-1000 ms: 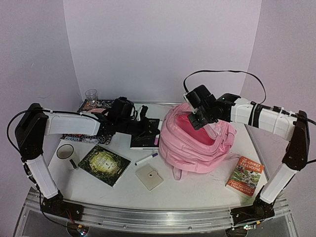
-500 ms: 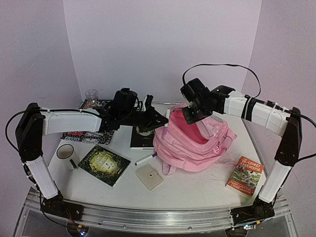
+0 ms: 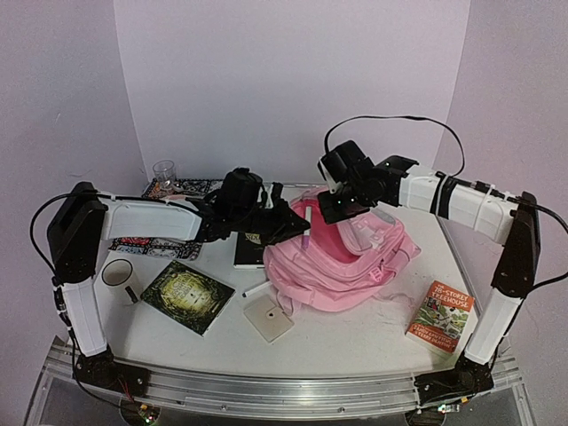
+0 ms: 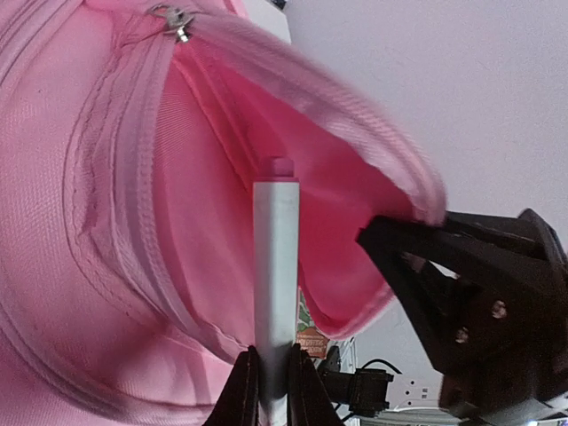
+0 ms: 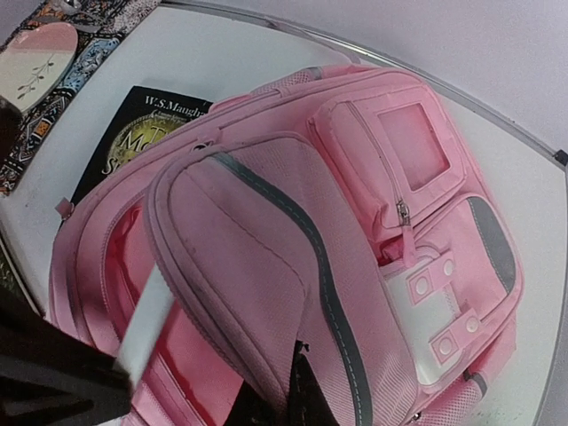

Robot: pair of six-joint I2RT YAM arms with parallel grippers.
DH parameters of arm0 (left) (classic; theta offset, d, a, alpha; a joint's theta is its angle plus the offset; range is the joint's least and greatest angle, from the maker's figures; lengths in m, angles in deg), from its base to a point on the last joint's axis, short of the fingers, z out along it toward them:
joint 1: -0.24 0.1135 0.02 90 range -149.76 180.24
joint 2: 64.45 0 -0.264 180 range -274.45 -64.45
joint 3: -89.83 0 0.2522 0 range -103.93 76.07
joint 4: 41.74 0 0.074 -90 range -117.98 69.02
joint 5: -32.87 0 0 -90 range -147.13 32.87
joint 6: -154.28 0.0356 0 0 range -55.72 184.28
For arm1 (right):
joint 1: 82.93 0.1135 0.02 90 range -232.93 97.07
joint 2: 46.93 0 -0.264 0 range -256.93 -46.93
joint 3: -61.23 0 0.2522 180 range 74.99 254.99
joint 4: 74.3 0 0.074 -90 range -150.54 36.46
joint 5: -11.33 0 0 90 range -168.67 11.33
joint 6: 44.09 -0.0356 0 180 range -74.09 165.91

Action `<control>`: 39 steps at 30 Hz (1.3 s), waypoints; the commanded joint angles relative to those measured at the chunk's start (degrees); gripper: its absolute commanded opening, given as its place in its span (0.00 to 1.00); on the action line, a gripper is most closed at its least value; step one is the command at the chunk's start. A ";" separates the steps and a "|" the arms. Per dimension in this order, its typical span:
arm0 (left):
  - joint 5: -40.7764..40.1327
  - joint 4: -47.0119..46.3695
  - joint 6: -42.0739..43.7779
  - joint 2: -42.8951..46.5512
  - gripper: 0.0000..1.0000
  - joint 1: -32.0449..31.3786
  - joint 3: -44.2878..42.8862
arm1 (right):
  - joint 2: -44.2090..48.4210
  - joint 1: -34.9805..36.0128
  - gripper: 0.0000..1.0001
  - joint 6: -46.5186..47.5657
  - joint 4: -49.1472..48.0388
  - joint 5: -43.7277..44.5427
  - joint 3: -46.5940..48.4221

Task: Pack the student bag
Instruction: Adjust the student bag at the center of the board, then place the pen in the upper front pocket of the bag.

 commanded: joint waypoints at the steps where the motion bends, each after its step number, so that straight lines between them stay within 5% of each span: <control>1: -1.21 -1.79 -2.40 -1.90 0.00 -0.16 -3.08 | 3.70 0.62 0.00 -2.13 -8.07 -1.61 0.22; 18: -9.39 -3.61 -7.51 -8.36 0.06 -1.55 -9.95 | 4.48 0.96 0.00 -3.82 -13.34 -5.30 -3.36; 31: -10.05 -5.28 -6.24 -8.10 0.41 -2.19 -9.36 | 5.26 0.96 0.00 -3.93 -13.91 -2.18 -5.53; 39: -9.91 -5.26 2.03 -1.40 0.60 -2.17 -3.27 | 6.11 0.72 0.00 -1.58 -13.82 3.93 -7.71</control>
